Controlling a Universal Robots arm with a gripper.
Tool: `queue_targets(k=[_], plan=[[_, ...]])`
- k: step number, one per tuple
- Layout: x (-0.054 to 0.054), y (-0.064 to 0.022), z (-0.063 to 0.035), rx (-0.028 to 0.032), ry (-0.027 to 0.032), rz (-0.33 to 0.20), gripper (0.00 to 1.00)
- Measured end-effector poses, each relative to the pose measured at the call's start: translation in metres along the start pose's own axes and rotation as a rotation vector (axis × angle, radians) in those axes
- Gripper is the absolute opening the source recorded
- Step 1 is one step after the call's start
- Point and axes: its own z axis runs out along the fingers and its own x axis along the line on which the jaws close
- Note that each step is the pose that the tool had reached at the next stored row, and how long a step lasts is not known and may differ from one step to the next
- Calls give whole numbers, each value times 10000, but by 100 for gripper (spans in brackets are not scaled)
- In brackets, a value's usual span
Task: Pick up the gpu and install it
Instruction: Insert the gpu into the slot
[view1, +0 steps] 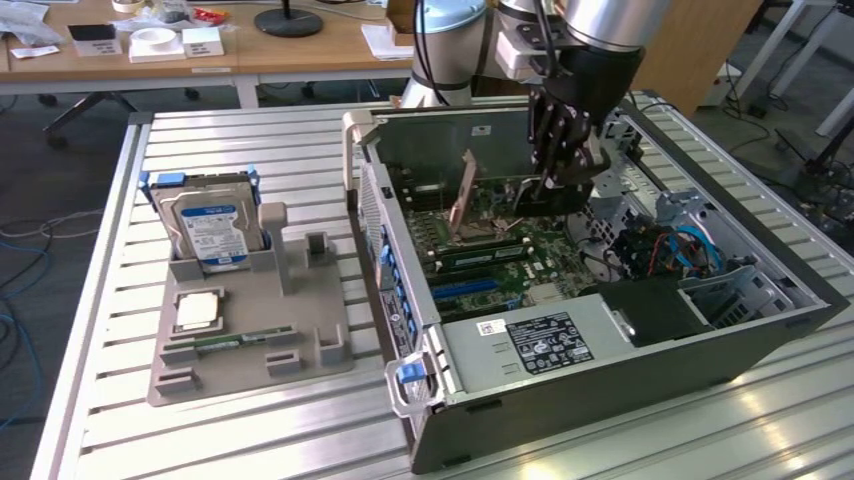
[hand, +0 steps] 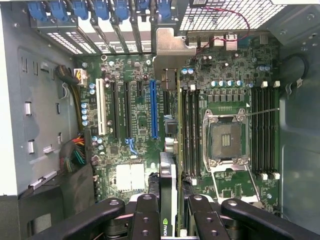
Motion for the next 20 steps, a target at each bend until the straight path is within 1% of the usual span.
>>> queue_targets(k=[3,9,12,18,19,20], plan=[[5,0,16,19,-3,-2,27],[9,30,74,81,-5,-3,27],[11,48,114,126,-8,-5,27],[16,86,182,245,-16,-13,27],[16,91,187,257,-15,-12,27],[16,92,187,257,-14,-13,27]])
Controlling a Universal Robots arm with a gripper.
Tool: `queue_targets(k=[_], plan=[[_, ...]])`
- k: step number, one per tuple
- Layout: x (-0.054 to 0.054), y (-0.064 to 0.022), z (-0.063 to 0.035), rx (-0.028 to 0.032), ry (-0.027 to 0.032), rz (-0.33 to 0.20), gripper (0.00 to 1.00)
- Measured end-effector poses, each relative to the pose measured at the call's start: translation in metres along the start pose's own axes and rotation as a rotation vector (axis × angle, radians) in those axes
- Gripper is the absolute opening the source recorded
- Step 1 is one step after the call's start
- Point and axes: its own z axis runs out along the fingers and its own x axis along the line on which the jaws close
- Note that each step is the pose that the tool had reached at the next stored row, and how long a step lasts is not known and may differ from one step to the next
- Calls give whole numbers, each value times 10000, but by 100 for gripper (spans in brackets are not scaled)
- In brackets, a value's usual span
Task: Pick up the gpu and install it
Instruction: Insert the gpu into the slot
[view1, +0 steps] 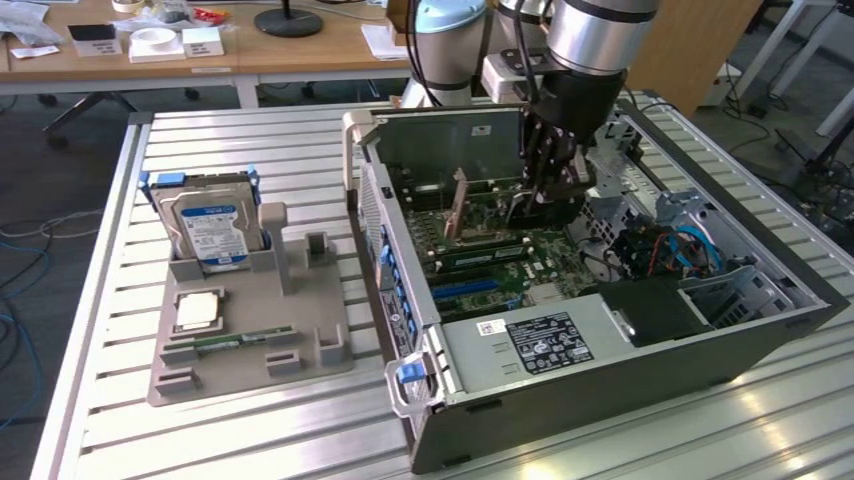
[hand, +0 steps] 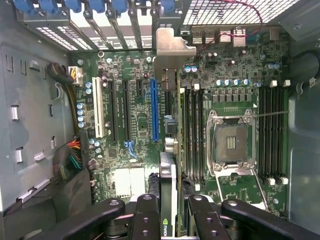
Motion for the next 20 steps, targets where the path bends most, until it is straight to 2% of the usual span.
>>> queue_targets(k=[4,11,20], plan=[[2,12,19,14,-4,1,27],[10,60,89,96,-8,-6,27],[91,98,127,133,-13,-68,27]])
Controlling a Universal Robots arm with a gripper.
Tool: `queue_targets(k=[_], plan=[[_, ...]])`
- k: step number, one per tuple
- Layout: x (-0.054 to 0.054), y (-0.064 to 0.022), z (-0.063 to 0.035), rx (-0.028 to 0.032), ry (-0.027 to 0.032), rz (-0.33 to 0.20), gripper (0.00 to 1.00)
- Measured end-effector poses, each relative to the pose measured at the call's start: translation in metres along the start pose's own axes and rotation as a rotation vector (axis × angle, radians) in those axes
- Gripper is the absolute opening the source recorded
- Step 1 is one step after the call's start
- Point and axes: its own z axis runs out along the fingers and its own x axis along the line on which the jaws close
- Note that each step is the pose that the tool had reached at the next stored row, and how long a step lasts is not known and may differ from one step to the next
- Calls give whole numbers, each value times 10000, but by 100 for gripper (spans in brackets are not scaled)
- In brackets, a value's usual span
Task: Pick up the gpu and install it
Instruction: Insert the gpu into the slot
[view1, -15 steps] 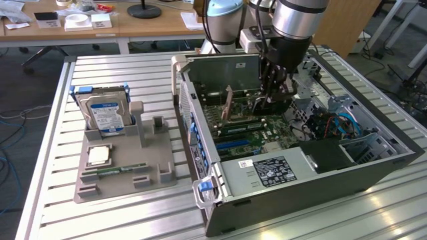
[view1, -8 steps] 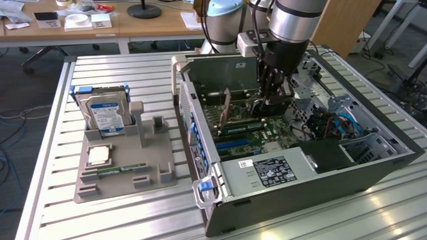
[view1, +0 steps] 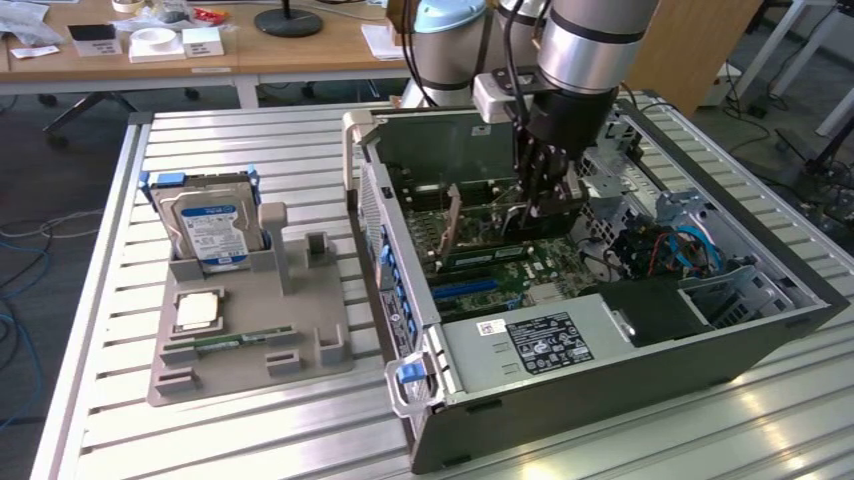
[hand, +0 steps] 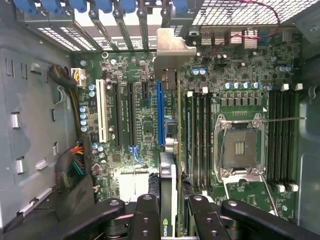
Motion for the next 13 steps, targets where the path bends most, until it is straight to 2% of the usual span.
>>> queue_targets(k=[13], plan=[[27,104,118,43,-3,-65,27]])
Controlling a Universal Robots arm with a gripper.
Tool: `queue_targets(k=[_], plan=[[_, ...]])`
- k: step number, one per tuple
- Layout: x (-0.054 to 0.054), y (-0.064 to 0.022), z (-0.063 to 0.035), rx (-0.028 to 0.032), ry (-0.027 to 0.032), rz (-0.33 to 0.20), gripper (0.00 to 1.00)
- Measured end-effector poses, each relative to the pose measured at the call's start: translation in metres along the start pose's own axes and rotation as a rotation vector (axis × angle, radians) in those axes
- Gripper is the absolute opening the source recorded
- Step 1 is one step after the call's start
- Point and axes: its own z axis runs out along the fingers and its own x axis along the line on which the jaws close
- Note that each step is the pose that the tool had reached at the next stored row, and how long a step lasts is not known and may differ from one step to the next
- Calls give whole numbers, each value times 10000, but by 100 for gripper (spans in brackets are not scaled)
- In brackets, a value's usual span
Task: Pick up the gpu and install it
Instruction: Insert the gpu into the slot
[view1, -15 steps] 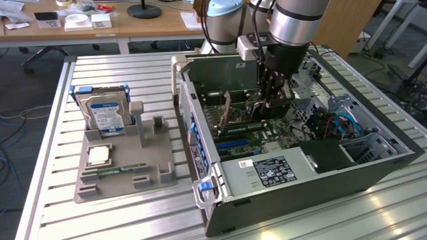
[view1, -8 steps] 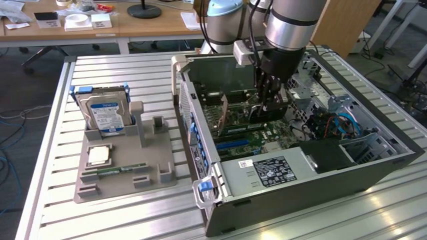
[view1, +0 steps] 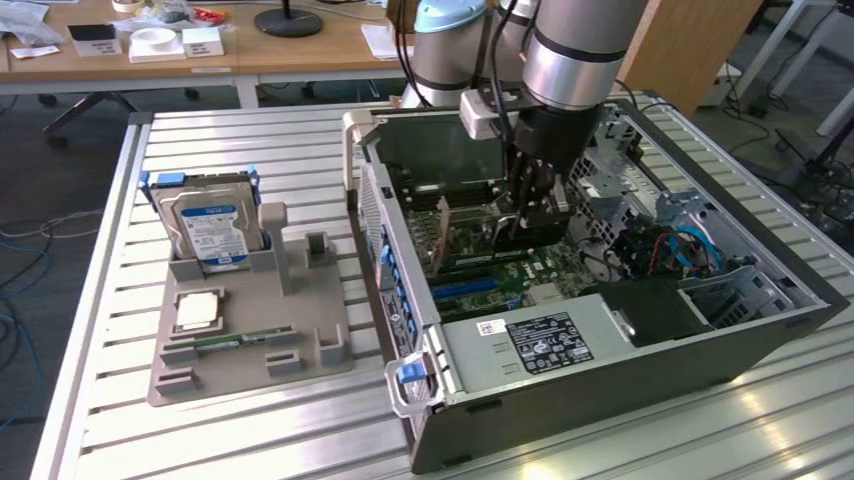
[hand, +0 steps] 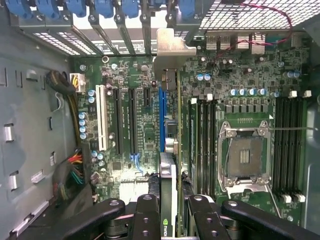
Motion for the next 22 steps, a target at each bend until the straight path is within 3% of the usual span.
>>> queue_targets(k=[12,22], plan=[[4,38,62,6,-2,-17,27],[8,45,170,6,-2,-17,27]])
